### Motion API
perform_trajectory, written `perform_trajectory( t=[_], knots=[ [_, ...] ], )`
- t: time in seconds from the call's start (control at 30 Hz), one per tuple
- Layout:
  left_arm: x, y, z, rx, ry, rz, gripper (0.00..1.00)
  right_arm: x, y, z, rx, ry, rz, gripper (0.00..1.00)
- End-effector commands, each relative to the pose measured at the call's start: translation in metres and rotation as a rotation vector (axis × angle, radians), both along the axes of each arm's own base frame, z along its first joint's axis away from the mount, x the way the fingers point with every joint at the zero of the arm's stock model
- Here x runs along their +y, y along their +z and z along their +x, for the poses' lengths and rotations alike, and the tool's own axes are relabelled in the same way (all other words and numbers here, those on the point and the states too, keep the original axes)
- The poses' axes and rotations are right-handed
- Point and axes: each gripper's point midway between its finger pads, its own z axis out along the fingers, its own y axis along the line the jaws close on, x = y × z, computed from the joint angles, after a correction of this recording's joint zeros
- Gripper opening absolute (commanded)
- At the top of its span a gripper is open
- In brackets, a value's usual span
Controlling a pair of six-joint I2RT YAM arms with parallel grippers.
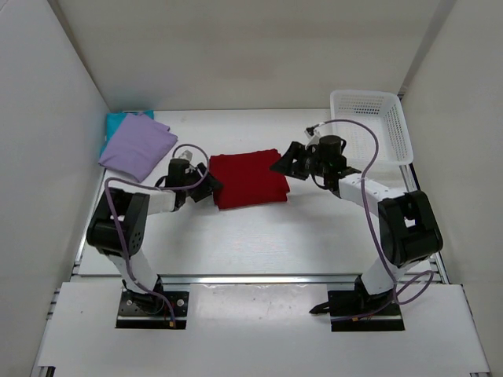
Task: Fold and stack the t-shirts
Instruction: Put the neatly folded tshirt into the corner of the board with the left arm
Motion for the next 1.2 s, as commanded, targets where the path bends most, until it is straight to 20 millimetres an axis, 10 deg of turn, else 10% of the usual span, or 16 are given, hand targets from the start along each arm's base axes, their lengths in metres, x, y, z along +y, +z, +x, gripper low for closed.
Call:
perform_trajectory(
  t=[0.0, 0.17, 0.23, 0.33, 0.43, 0.57, 0.8, 0.9, 0.93, 1.03, 1.17],
  knots=[
    [-0.028, -0.035, -0.015, 0.127, -0.102, 0.037, 0.67, -0.007, 0.026, -0.008, -0.097, -0.006, 0.058, 0.61],
    [-0.068, -0.040, 0.012, 0.117, -0.108, -0.122, 0.53, -0.018, 0.025, -0.018, -0.102, -0.017, 0.066, 0.61],
    [-0.078, -0.038, 0.027, 0.101, -0.106, -0.163, 0.22, -0.020, 0.018, -0.025, -0.080, -0.019, 0.069, 0.61],
    [-0.100, 0.003, 0.074, 0.021, -0.134, -0.217, 0.00, -0.025, 0.014, -0.026, -0.080, -0.029, 0.073, 0.60],
    [-0.108, 0.064, 0.121, -0.086, -0.161, -0.218, 0.00, -0.034, 0.012, -0.029, -0.074, -0.047, 0.093, 0.61],
    [-0.081, 0.155, 0.183, -0.239, -0.138, -0.206, 0.00, -0.040, 0.006, -0.030, -0.062, -0.061, 0.094, 0.61],
    [0.078, 0.267, 0.228, -0.427, 0.077, -0.153, 0.00, -0.035, 0.000, -0.029, -0.036, -0.035, 0.106, 0.60],
    [0.164, 0.266, 0.207, -0.455, 0.243, -0.096, 0.01, -0.030, -0.002, -0.031, -0.022, -0.002, 0.110, 0.61],
    [0.189, 0.228, 0.196, -0.394, 0.304, -0.100, 0.05, -0.026, -0.001, -0.031, -0.031, 0.016, 0.110, 0.60],
    [0.246, 0.187, 0.146, -0.386, 0.444, -0.149, 0.98, -0.015, 0.002, -0.035, -0.036, 0.056, 0.121, 0.60],
    [0.274, 0.104, 0.081, -0.221, 0.576, -0.166, 0.99, -0.004, 0.002, -0.042, -0.030, 0.095, 0.120, 0.60]
  ],
)
